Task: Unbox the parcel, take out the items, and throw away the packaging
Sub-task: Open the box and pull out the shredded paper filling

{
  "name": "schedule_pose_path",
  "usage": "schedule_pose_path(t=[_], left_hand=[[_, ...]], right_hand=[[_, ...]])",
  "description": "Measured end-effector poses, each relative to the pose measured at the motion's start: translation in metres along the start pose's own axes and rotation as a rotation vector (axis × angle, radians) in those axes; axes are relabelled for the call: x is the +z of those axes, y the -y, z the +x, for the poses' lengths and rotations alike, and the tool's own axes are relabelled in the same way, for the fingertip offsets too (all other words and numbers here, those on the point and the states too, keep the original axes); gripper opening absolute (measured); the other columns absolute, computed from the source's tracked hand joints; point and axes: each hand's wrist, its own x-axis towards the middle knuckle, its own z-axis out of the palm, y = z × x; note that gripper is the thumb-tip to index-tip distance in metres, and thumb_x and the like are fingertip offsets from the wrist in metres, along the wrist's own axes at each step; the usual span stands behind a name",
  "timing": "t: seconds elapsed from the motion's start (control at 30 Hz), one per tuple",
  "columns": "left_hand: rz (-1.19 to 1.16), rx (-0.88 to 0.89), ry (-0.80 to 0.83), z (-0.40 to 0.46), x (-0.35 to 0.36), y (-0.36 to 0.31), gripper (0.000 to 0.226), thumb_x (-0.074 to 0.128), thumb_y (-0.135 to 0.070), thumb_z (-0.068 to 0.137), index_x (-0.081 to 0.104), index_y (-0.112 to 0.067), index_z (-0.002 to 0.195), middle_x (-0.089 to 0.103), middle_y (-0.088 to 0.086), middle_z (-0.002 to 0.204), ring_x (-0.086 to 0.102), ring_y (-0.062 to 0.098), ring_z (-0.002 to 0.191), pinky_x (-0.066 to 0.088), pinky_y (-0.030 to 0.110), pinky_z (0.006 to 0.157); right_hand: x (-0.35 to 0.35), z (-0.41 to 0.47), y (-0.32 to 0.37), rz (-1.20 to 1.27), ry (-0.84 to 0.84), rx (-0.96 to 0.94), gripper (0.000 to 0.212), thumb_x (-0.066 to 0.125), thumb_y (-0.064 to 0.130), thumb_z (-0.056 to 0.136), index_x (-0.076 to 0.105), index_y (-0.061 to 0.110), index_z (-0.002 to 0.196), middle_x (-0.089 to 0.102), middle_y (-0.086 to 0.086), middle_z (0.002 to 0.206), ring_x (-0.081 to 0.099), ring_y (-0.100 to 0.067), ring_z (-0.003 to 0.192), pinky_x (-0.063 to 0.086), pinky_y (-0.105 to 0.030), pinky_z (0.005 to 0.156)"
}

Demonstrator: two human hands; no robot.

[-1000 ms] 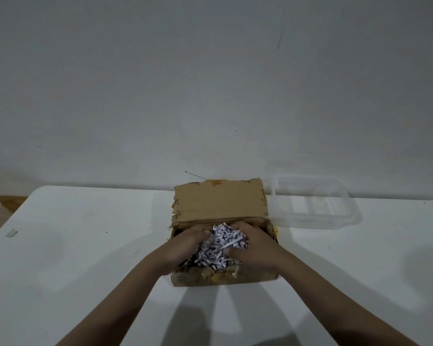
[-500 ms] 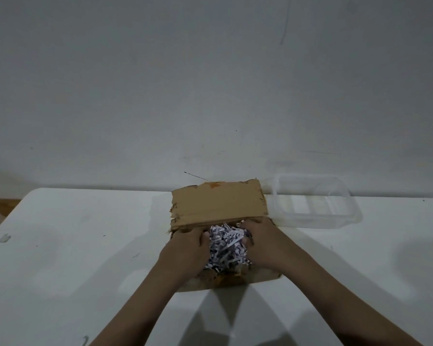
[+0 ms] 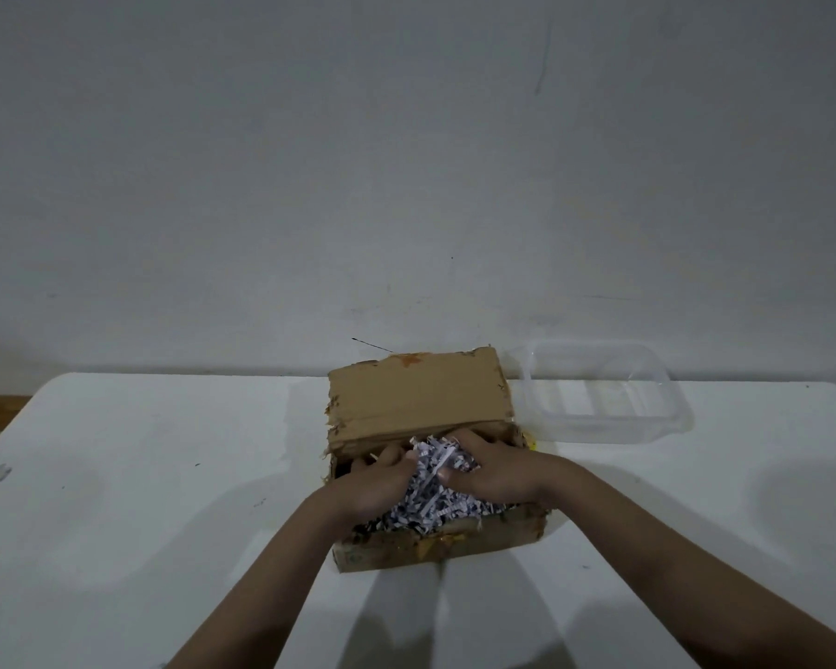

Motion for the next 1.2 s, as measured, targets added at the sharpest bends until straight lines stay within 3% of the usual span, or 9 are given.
schedule_pose_path(t=[0.13,0.27,0.33,0.47,0.67,0.77,0.87,1.03,1.2], left_hand=[[-0.116,0.059,0.018,0.000,0.001,0.008,0.059,0.036,-0.058,0.094,0.018,-0.038,0.146,0.006,0.006,0.159,0.004,0.028,0.146,0.017,0.047,0.116],[-0.113,0.126,0.113,0.000,-0.004,0.013,0.080,0.059,-0.057,0.071,0.023,-0.042,0.141,0.032,0.001,0.149,0.035,0.022,0.134,0.034,0.044,0.111],[-0.055,0.164,0.133,-0.002,-0.005,0.014,0.089,0.068,-0.053,0.066,0.021,-0.043,0.141,0.038,0.000,0.145,0.042,0.020,0.129,0.039,0.041,0.108],[0.043,0.213,0.115,-0.004,-0.006,0.019,0.097,0.070,-0.044,0.061,0.018,-0.038,0.142,0.040,0.002,0.141,0.044,0.021,0.127,0.041,0.040,0.107],[-0.152,0.223,0.083,-0.007,0.001,0.019,0.086,0.071,-0.004,0.079,0.021,-0.029,0.143,0.051,-0.003,0.127,0.051,0.014,0.116,0.046,0.024,0.093],[-0.205,0.251,0.066,-0.007,0.004,0.022,0.082,0.070,0.001,0.079,0.025,-0.028,0.141,0.052,-0.006,0.124,0.052,0.007,0.111,0.048,0.012,0.078],[-0.237,0.265,0.027,-0.008,0.006,0.023,0.074,0.070,0.003,0.078,0.033,-0.025,0.136,0.055,-0.009,0.117,0.054,0.000,0.103,0.048,0.009,0.070],[-0.314,0.274,-0.030,-0.008,0.006,0.023,0.062,0.072,0.005,0.075,0.045,-0.026,0.122,0.060,-0.009,0.110,0.058,0.000,0.097,0.049,0.009,0.066],[-0.349,0.286,-0.050,-0.013,0.002,0.024,0.061,0.075,0.005,0.073,0.049,-0.025,0.119,0.064,-0.006,0.111,0.063,0.005,0.097,0.053,0.017,0.073]], right_hand=[[0.008,0.001,-0.006,0.141,-0.035,-0.048,0.075,0.053,0.054,0.088,0.011,0.036,0.148,0.021,0.005,0.157,0.028,-0.019,0.140,0.033,-0.031,0.107],[0.009,0.001,-0.008,0.268,-0.026,-0.057,0.069,0.064,0.042,0.086,0.026,0.033,0.143,0.042,0.007,0.143,0.045,-0.013,0.121,0.040,-0.030,0.102],[0.009,0.002,-0.010,0.287,-0.033,-0.051,0.070,0.069,0.039,0.083,0.030,0.033,0.142,0.047,0.009,0.137,0.048,-0.014,0.121,0.041,-0.033,0.105],[0.010,0.005,-0.009,0.268,-0.038,-0.077,0.068,0.074,0.035,0.079,0.038,0.031,0.137,0.052,0.006,0.133,0.053,-0.015,0.119,0.045,-0.038,0.104],[0.011,0.009,-0.004,0.205,-0.011,-0.111,0.066,0.075,0.030,0.079,0.039,0.027,0.135,0.053,0.005,0.132,0.054,-0.014,0.116,0.046,-0.029,0.098],[0.012,0.011,-0.006,0.220,-0.021,-0.123,0.064,0.076,0.027,0.079,0.041,0.025,0.133,0.054,0.004,0.130,0.055,-0.014,0.115,0.047,-0.030,0.097],[0.016,0.011,-0.008,0.300,-0.029,-0.122,0.061,0.077,0.022,0.078,0.044,0.024,0.130,0.055,0.004,0.128,0.056,-0.014,0.113,0.049,-0.028,0.094],[0.017,0.012,-0.013,0.456,-0.069,-0.113,0.059,0.081,0.018,0.074,0.053,0.023,0.126,0.059,0.003,0.125,0.060,-0.014,0.111,0.052,-0.034,0.096],[0.018,0.010,-0.017,0.530,-0.126,-0.167,0.052,0.082,0.017,0.071,0.059,0.031,0.115,0.061,0.007,0.122,0.060,-0.011,0.109,0.052,-0.035,0.095]])
